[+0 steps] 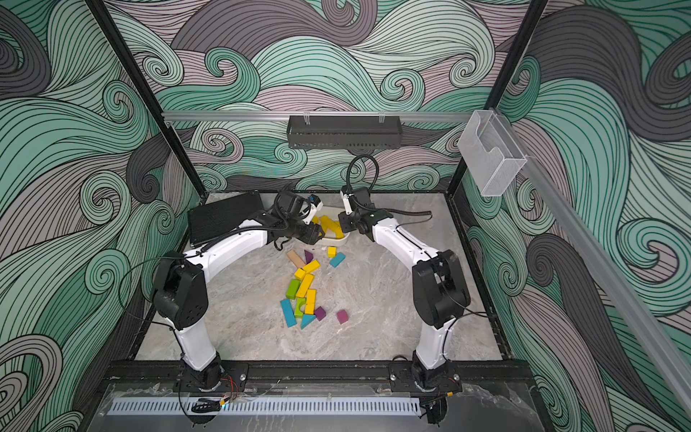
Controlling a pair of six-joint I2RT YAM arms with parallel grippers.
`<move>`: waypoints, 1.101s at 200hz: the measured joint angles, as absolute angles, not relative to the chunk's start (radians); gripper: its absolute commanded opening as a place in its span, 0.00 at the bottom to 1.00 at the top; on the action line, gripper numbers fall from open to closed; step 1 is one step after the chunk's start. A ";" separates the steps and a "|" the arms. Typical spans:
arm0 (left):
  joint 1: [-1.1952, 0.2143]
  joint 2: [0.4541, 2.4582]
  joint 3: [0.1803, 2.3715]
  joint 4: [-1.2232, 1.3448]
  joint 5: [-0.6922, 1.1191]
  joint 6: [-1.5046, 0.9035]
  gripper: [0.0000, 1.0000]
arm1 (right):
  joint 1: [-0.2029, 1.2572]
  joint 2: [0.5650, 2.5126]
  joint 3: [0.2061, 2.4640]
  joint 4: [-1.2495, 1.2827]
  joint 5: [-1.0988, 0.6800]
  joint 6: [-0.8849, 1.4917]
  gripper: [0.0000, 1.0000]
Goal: Pick out the yellow building blocks
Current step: Place the building block in the storage box.
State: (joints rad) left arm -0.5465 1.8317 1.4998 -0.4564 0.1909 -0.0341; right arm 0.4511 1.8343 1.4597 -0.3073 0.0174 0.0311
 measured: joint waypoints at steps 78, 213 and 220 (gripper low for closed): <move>-0.546 1.835 1.483 -0.461 0.221 -0.023 0.56 | 0.438 1.867 1.460 -0.318 0.015 0.031 0.26; -0.508 1.850 1.510 -0.536 0.163 -0.009 0.56 | 0.441 2.193 1.751 -0.366 0.008 0.065 0.41; -0.496 1.853 1.511 -0.534 0.169 -0.014 0.56 | 0.441 2.210 1.778 -0.374 0.011 0.064 0.42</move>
State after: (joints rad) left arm -0.4965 1.8530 1.5112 -0.5343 0.1688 -0.0135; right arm 0.4412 2.2105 1.7779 -0.3744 0.0113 0.0635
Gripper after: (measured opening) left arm 0.558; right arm 0.395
